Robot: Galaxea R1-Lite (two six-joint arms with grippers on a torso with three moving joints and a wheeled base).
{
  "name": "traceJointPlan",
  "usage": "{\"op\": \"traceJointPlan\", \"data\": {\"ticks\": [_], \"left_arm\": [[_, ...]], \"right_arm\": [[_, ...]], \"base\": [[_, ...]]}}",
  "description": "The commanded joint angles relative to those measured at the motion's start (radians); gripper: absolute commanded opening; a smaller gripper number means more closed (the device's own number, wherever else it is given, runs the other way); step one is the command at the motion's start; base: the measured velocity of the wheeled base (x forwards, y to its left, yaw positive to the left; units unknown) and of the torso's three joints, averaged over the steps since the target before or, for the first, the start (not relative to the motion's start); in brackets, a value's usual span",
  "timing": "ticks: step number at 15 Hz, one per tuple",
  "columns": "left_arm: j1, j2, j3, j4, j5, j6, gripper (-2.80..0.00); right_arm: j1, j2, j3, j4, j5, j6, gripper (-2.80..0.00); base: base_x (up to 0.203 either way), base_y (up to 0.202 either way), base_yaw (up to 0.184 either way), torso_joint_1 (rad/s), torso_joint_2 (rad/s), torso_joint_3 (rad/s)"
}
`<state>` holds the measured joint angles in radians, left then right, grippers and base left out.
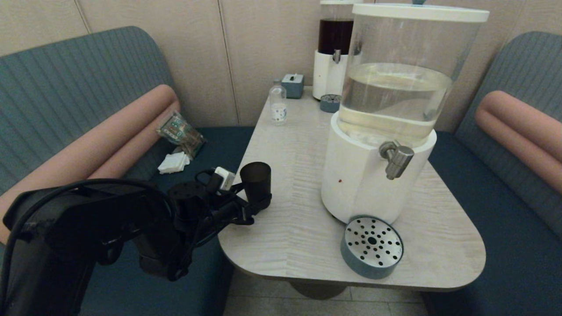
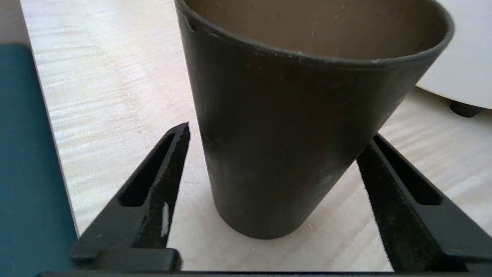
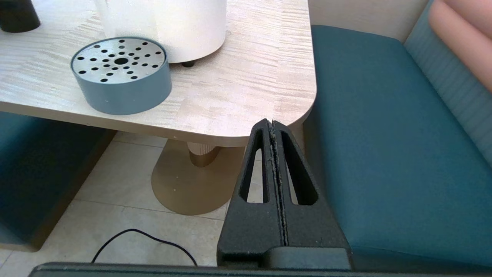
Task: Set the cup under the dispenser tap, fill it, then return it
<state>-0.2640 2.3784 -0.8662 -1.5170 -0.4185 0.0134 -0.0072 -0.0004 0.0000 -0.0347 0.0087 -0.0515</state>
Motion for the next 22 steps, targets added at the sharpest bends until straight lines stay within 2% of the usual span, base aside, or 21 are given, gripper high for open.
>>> {"op": "traceJointPlan", "data": {"ticks": [1,4,11,12,13,16,19,22], "left_arm": [[0.0,-0.021,0.012,-0.013,-0.003,0.0,0.0],[0.0,-0.099,0.098,-0.013,-0.013,0.003,0.0],[0.0,-0.496,0.543,-0.013,-0.044,0.019,0.0],[0.0,-0.552,0.587,-0.013,-0.046,0.019,-1.27],[0.0,-0.608,0.617,-0.013,-0.046,0.018,-2.8],[0.001,-0.776,0.652,-0.013,-0.023,0.01,-2.8],[0.002,-0.941,0.651,0.0,0.094,0.003,-2.8],[0.002,-1.095,0.64,0.09,0.217,-0.015,-2.8]], "right_arm": [[0.0,0.0,0.014,-0.001,0.001,-0.001,-2.8],[0.001,0.0,0.014,-0.001,0.001,-0.001,-2.8],[0.0,0.0,0.014,-0.001,0.001,-0.001,-2.8],[0.0,0.0,0.014,-0.001,0.001,-0.001,-2.8],[0.0,0.0,0.014,-0.001,0.001,-0.001,-2.8],[0.0,0.0,0.014,-0.001,0.001,-0.001,-2.8],[0.0,0.0,0.014,-0.001,0.001,-0.001,-2.8],[0.0,0.0,0.014,-0.001,0.001,-0.001,-2.8]], "base": [[0.0,0.0,0.0,0.0,0.0,0.0],[0.0,0.0,0.0,0.0,0.0,0.0],[0.0,0.0,0.0,0.0,0.0,0.0],[0.0,0.0,0.0,0.0,0.0,0.0],[0.0,0.0,0.0,0.0,0.0,0.0],[0.0,0.0,0.0,0.0,0.0,0.0],[0.0,0.0,0.0,0.0,0.0,0.0],[0.0,0.0,0.0,0.0,0.0,0.0]]}}
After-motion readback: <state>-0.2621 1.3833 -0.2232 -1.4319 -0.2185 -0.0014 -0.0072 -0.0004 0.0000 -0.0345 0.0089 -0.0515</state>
